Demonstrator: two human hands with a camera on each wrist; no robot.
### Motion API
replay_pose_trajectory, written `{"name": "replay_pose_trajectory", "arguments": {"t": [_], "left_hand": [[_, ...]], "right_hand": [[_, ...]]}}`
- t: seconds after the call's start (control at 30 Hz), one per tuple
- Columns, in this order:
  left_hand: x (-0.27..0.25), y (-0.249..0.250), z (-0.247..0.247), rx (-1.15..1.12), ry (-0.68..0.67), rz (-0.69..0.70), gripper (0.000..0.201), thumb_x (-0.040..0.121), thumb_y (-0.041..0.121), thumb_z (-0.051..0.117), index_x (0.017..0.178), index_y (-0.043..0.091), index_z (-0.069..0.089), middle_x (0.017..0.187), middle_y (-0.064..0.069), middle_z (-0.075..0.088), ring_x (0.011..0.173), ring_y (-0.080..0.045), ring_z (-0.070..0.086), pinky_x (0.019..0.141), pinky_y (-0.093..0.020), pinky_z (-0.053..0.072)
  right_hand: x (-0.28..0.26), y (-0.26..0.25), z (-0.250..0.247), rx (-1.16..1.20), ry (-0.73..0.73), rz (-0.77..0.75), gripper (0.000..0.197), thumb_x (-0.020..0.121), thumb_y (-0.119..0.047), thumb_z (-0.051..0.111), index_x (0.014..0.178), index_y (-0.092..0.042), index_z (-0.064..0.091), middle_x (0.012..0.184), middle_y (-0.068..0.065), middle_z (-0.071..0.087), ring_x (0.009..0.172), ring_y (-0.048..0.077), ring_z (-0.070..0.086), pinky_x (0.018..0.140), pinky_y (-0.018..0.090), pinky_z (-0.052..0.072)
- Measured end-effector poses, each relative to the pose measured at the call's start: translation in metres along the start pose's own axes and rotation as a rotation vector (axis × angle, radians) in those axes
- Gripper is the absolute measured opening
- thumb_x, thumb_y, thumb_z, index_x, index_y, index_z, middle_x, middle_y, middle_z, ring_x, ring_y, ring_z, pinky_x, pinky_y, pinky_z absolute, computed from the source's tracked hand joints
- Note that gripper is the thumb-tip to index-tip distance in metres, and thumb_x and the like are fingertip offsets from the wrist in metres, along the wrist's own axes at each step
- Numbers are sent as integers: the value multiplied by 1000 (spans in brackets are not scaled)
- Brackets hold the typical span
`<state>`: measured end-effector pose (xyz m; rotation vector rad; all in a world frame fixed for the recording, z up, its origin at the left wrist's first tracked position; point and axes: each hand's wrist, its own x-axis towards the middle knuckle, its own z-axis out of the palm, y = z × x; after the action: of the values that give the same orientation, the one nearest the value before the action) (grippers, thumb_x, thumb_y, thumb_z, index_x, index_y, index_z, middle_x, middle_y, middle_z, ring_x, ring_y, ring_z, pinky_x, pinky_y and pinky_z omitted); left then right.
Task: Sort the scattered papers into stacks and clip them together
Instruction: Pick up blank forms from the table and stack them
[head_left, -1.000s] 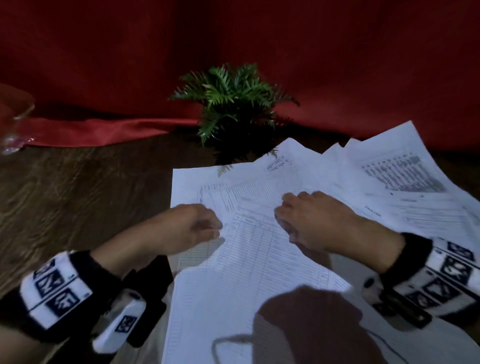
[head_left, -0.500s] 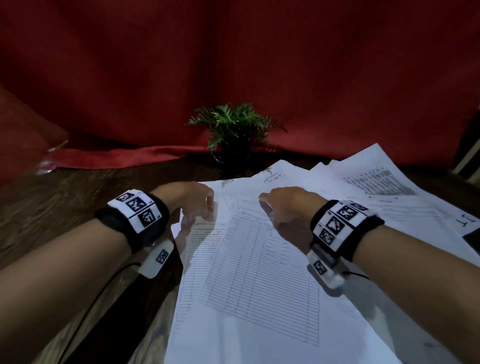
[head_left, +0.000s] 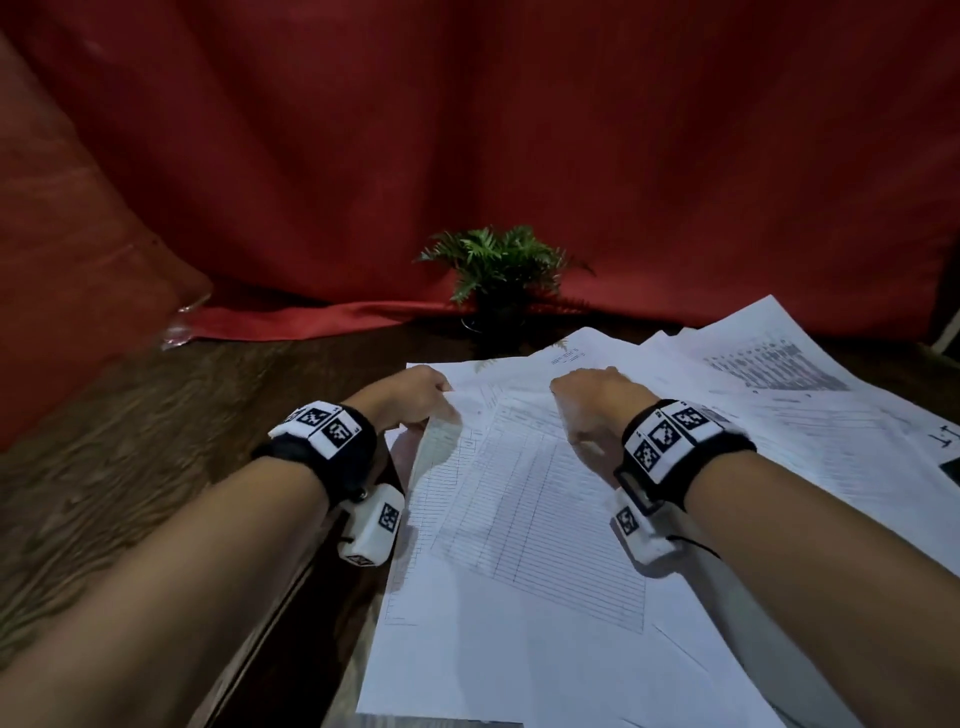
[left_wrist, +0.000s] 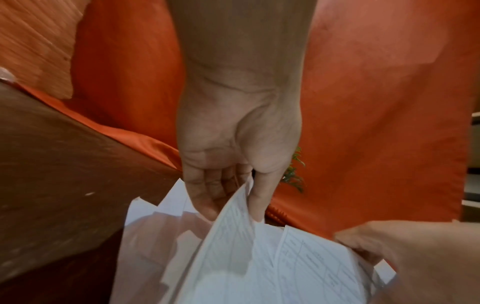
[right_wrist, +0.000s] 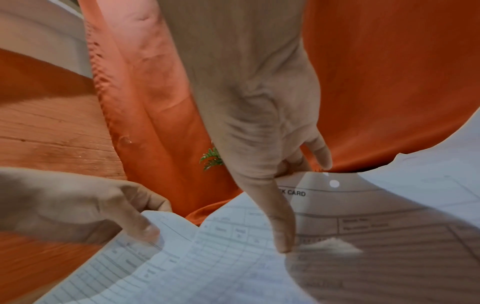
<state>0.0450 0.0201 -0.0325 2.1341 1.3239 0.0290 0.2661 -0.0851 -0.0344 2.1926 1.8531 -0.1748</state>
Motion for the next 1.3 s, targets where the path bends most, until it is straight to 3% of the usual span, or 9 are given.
{"name": "replay_pose_trajectory", "arguments": {"t": [0.2,0.4,0.53,0.6,0.7,0.9,1.07,1.17,1.3], "left_hand": [[-6,1,-6,-433,66,129,9,96,9,73,105,11,75,110,-16,80,92,-27,77,83,-39,57],[-23,26,-4,-804,51,298,42,106,43,56,130,12,70,118,-5,80,105,-21,79,85,-34,62],[-23,27,-2,-724,143,371,47,97,42,67,133,12,65,120,-5,79,103,-16,79,80,-25,62],[-21,23,-2,-710,236,395,33,99,19,73,131,11,68,118,-4,80,102,-20,79,84,-35,64],[-22,23,-13,-806,349,438,31,98,7,72,129,5,68,119,-12,78,102,-27,78,86,-44,64],[-36,32,-30,-930,291,477,29,101,14,69,130,14,63,125,-6,76,107,-20,78,88,-36,65],[-35,25,-30,-683,264,412,33,102,20,68,134,13,69,128,1,77,113,-16,76,100,-40,58],[-30,15,-36,-662,325,375,29,102,16,68,131,13,70,127,-3,76,113,-19,74,102,-43,57],[-25,-1,-41,-687,348,335,31,101,11,68,131,7,70,124,-10,76,109,-23,74,87,-35,59]], "right_hand": [[5,19,-21,349,174,-213,41,84,-23,74,69,-20,35,70,-4,40,62,18,36,57,36,30],[11,10,-43,570,366,-278,32,91,-25,67,76,-15,40,82,-3,40,66,15,34,59,34,28],[15,0,-52,655,405,-250,28,92,-23,68,78,-17,45,70,-3,47,58,14,39,54,32,31],[14,-2,-58,669,407,-293,15,91,-25,71,94,-19,57,87,-2,63,71,13,56,63,34,44],[2,6,-78,649,334,-312,42,89,-32,74,126,-27,56,113,-13,65,96,7,63,78,27,51],[-25,24,-113,618,399,-307,19,93,-30,70,109,-20,71,98,-6,74,84,11,72,78,37,61],[-41,59,-125,771,502,-247,31,92,-39,71,112,-15,69,101,-1,72,80,6,65,71,19,47],[-49,108,-103,676,421,-32,38,93,-42,68,117,-12,68,111,7,72,93,14,66,77,25,50],[-69,165,-50,273,6,268,56,99,-44,57,140,-6,54,150,11,49,134,29,48,110,38,37]]}}
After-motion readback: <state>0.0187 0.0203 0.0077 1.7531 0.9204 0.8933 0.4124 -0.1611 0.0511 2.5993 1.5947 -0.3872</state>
